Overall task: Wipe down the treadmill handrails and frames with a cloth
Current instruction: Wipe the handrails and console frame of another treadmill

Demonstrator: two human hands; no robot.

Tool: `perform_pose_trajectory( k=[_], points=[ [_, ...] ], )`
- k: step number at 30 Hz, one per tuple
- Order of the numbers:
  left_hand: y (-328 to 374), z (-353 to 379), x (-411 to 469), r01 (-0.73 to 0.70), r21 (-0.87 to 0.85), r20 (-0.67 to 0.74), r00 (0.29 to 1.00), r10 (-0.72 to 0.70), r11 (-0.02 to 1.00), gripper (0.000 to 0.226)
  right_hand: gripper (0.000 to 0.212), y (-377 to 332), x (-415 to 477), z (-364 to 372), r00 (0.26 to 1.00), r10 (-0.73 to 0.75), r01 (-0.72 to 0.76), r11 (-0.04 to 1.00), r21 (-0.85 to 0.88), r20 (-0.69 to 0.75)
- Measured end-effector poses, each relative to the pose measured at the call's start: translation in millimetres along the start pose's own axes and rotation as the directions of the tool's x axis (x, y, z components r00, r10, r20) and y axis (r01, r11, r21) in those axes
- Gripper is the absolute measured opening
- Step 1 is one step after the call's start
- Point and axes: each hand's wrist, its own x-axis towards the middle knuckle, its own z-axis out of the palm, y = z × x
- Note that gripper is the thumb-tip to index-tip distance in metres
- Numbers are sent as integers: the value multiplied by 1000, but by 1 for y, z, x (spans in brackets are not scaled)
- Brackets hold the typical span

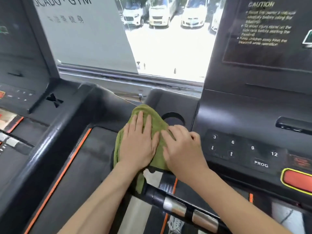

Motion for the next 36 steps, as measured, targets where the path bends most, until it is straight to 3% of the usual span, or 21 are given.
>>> perform_pose_trajectory(
  k=[4,6,9,12,15,18,20,23,26,30,32,34,36],
  points=[
    [-7,-12,68,-19,-185,21,1000,24,983,61,34,6,12,-4,995,96,-96,995,15,-10],
    [-2,-14,107,-5,-167,48,999,13,986,58,39,10,12,-5,989,142,-139,986,88,-29],
    [35,-21,154,-213,-20,30,977,213,977,57,43,15,7,-12,970,216,-192,963,191,-114],
    [81,-17,158,-434,-50,53,898,437,899,49,42,16,5,-25,928,295,-231,934,272,-229],
    [75,-12,130,-507,1,52,861,507,862,60,41,20,6,-36,893,341,-241,914,326,-293],
    [44,-14,90,-577,-47,115,807,579,815,62,41,24,13,-37,908,309,-226,930,291,-283],
    [27,-20,83,-576,-36,164,803,573,817,66,45,25,19,-30,929,288,-239,946,218,-231],
    [16,-25,108,-439,55,180,888,424,897,71,53,24,28,-13,963,258,-256,966,38,-71],
    [34,-21,139,-351,14,149,927,345,936,60,56,25,41,-1,962,271,-269,961,-60,18],
    [32,-19,139,-444,-102,84,888,452,890,62,39,33,41,-8,975,219,-219,976,-10,-20],
    [13,-21,116,-480,-200,-32,875,484,854,61,26,30,27,-12,988,148,-149,988,-35,-40],
    [-4,-21,86,-498,-220,-159,867,473,839,46,28,18,15,-12,995,95,-94,992,-86,13],
    [-16,-27,65,-474,-167,-164,878,450,865,37,29,9,16,-9,993,65,-54,993,-109,99]
  ],
)
